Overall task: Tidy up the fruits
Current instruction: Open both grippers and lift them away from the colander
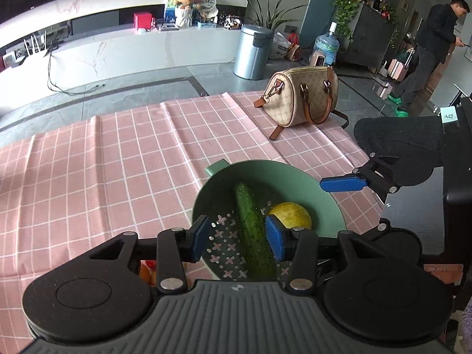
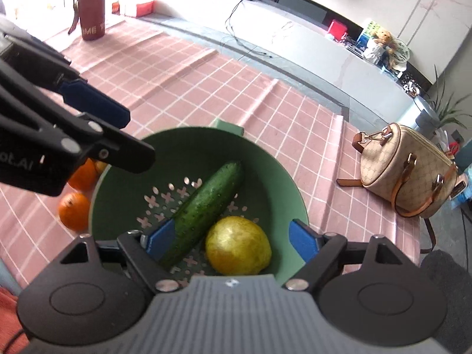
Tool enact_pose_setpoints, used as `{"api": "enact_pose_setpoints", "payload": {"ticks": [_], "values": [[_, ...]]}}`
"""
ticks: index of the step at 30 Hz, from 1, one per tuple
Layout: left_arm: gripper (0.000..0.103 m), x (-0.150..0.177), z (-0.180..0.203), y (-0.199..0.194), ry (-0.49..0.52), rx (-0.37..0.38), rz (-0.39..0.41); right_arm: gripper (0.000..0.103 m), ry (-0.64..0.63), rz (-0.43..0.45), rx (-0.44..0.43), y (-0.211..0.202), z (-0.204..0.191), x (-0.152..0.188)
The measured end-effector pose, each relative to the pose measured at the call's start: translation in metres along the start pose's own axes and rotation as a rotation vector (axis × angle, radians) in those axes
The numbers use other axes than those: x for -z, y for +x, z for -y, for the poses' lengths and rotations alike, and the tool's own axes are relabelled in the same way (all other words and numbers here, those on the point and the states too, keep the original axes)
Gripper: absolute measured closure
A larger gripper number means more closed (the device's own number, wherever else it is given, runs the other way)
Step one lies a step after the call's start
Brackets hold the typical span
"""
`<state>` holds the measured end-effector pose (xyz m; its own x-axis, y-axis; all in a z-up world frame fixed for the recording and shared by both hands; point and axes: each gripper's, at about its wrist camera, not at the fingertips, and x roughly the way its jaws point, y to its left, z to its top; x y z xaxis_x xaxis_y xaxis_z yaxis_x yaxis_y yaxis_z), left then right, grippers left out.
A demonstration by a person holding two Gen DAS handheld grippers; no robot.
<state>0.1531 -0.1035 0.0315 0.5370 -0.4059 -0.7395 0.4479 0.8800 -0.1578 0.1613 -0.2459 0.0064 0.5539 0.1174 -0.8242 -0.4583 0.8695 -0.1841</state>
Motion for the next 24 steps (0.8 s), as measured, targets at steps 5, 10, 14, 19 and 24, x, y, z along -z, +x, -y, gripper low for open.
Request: {"api": "enact_pose_setpoints", "payload": {"ticks": [5, 10, 14, 19, 24], "values": [[0.051, 0.019, -0.019, -0.038, -0.004, -0.043, 0.044, 0.022, 0.175, 0.092, -0.038, -0.032, -0.025, 0.001], [0.051, 0.046, -0.046, -0.060, -0.042, -0.089, 0.061, 0.023, 0.306, 0.157, -0.097, -0.044, -0.060, 0.011], [0.051, 0.069, -0.065, -0.065, -0.062, -0.104, 0.054, 0.031, 0.386, 0.195, -0.135, -0.046, -0.095, 0.020], [0.051, 0.095, -0.076, -0.059, -0.037, -0.119, 0.039, 0.037, 0.423, 0.192, -0.141, -0.037, -0.132, 0.031], [0.051, 0.109, -0.089, -0.040, -0.023, -0.123, 0.043, 0.051, 0.481, 0.133, -0.132, -0.009, -0.139, 0.040]]}}
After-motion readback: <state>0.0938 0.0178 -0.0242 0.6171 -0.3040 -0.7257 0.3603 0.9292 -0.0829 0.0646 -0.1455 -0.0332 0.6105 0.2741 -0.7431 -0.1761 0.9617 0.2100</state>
